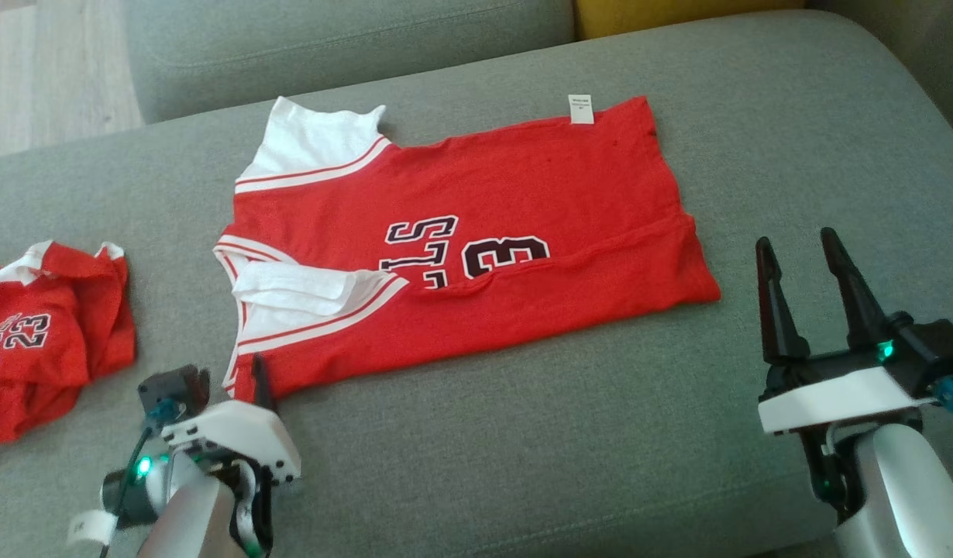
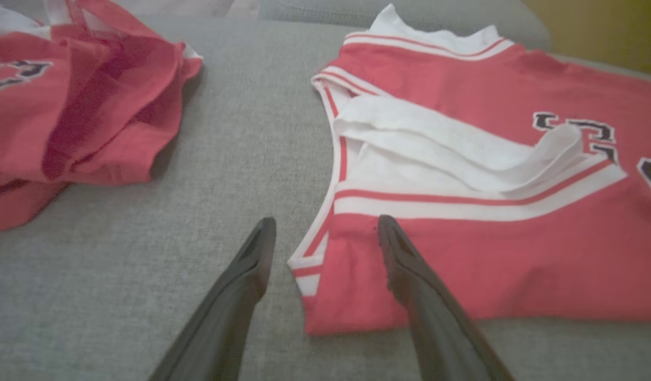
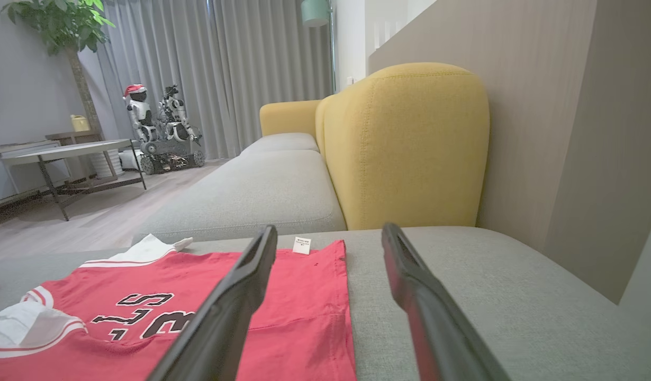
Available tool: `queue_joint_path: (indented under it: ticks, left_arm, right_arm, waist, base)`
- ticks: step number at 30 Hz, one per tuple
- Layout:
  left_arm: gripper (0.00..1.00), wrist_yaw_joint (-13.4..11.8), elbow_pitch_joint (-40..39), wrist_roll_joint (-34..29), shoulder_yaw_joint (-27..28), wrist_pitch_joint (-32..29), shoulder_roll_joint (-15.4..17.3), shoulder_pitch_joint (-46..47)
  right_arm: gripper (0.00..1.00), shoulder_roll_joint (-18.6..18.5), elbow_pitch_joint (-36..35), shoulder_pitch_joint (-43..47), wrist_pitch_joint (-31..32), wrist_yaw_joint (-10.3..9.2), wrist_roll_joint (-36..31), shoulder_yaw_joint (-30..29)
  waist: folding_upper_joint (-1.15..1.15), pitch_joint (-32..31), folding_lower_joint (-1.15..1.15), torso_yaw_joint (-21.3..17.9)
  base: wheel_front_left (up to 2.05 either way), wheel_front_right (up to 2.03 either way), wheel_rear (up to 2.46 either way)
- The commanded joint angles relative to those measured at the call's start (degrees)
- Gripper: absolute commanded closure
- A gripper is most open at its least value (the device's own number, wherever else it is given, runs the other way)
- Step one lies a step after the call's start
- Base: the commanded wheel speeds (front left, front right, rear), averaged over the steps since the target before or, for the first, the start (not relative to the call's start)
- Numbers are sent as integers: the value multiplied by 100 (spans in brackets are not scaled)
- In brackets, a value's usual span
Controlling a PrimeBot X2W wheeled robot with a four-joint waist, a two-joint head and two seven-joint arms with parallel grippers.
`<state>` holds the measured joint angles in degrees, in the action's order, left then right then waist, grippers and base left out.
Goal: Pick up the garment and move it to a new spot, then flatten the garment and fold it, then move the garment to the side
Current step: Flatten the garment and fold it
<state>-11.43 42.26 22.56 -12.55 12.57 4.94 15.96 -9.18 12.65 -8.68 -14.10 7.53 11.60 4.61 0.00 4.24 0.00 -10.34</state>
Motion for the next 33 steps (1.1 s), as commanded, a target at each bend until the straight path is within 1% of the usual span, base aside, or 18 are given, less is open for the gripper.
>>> queue_joint_path:
  ticks: [1, 3, 8, 10, 11, 12, 13, 15, 16, 23, 29, 33]
  left_arm:
    - [0, -47, -7, -54, 166, -49, 152, 243]
    - [0, -70, 189, -65, 127, -201, 167, 278]
    - [0, 38, 458, 1, 53, -397, 135, 368]
    - [0, 123, 552, 17, -1, -483, 123, 401]
    - [38, 176, 598, 24, -32, -536, 119, 422]
    - [95, 236, 630, 30, -67, -580, 114, 446]
    - [100, 294, 651, 32, -101, -614, 110, 473]
    - [100, 370, 644, 45, -129, -583, 109, 532]
    - [100, 370, 644, 45, -129, -583, 109, 532]
    - [100, 460, 204, 63, -69, 23, 125, 708]
    - [100, 535, -532, -31, -60, 216, 107, 662]
    - [100, 568, -840, -91, -139, 230, 71, 578]
  right_arm:
    - [0, 20, -217, -58, 13, -4, 12, 62]
    - [0, 22, -210, -61, 12, -4, 24, 39]
    - [0, 41, -180, -76, 8, -4, 20, -5]
    - [0, 55, -168, -83, 5, -4, 12, -22]
    - [0, 61, -162, -89, 3, -4, 9, -33]
    - [0, 73, -157, -94, 2, -4, 2, -52]
    - [0, 87, -149, -99, 12, -4, -13, -80]
    - [0, 106, -107, -114, 30, -4, -44, -152]
    - [0, 106, -107, -114, 30, -4, -44, -152]
    - [0, 264, 263, -221, 298, -4, -11, -483]
    - [0, 400, 905, -522, 687, -4, 133, -773]
    - [0, 463, 1409, -810, 909, -4, 261, -878]
  waist:
    - [0, 10, 0, -27]
    - [0, 22, 0, -52]
    - [0, 38, 0, -72]
    - [0, 48, 0, -67]
    - [0, 58, 0, -63]
    - [0, 67, 0, -57]
    - [0, 82, 0, -50]
    - [0, 106, 0, -32]
    - [0, 106, 0, -32]
    - [0, 157, 0, 141]
    - [0, 234, 0, 377]
    - [0, 316, 0, 521]
  base:
    - [0, 0, 0]
    - [0, 0, 0]
    - [0, 0, 0]
    - [0, 0, 0]
    - [0, 0, 0]
    - [0, 0, 0]
    - [0, 0, 0]
    - [0, 0, 0]
    - [0, 0, 0]
    - [0, 0, 0]
    - [0, 0, 0]
    - [0, 0, 0]
